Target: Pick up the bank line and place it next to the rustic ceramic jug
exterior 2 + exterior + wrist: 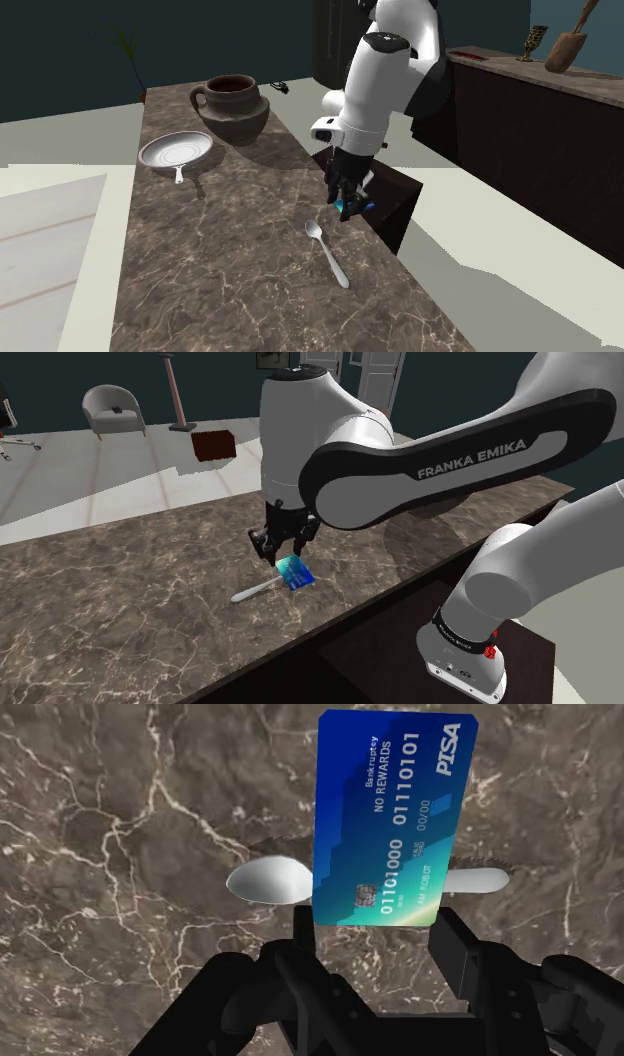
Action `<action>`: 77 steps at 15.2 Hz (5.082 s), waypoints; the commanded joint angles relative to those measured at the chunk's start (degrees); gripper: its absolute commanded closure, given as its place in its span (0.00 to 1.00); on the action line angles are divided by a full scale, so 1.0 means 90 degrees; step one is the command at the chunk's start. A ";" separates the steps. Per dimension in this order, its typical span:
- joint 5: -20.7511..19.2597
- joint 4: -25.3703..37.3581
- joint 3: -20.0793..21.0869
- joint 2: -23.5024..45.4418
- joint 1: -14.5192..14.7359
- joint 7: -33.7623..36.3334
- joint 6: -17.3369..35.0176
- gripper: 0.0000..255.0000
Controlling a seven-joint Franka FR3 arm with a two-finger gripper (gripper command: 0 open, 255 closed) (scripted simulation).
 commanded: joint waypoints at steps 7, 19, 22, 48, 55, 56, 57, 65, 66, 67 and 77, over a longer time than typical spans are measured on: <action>-0.0012 0.0531 -0.0209 -0.0196 0.0021 -0.0096 -0.0721 1.00; -0.0106 0.1474 -0.0445 -0.0278 -0.0023 -0.0179 -0.1746 1.00; -0.0137 0.1736 -0.0488 -0.0263 -0.0044 -0.0189 -0.1996 1.00; -0.0546 0.1984 -0.2306 -0.1074 -0.0274 -0.2033 -0.3167 1.00; -0.0946 0.1637 -0.3275 -0.1309 -0.0503 -0.3124 -0.3088 1.00; -0.1009 0.1615 -0.3410 -0.1314 -0.0542 -0.3277 -0.3072 1.00; -0.1073 0.1600 -0.3544 -0.1312 -0.0583 -0.3430 -0.3054 1.00; -0.1560 0.1727 -0.4598 -0.1042 -0.0914 -0.4637 -0.2874 1.00; -0.1612 0.1774 -0.4727 -0.0978 -0.0954 -0.4787 -0.2848 1.00; -0.1661 0.1828 -0.4855 -0.0906 -0.0994 -0.4937 -0.2821 1.00; -0.1913 0.2762 -0.6133 0.0162 -0.1299 -0.6450 -0.2576 1.00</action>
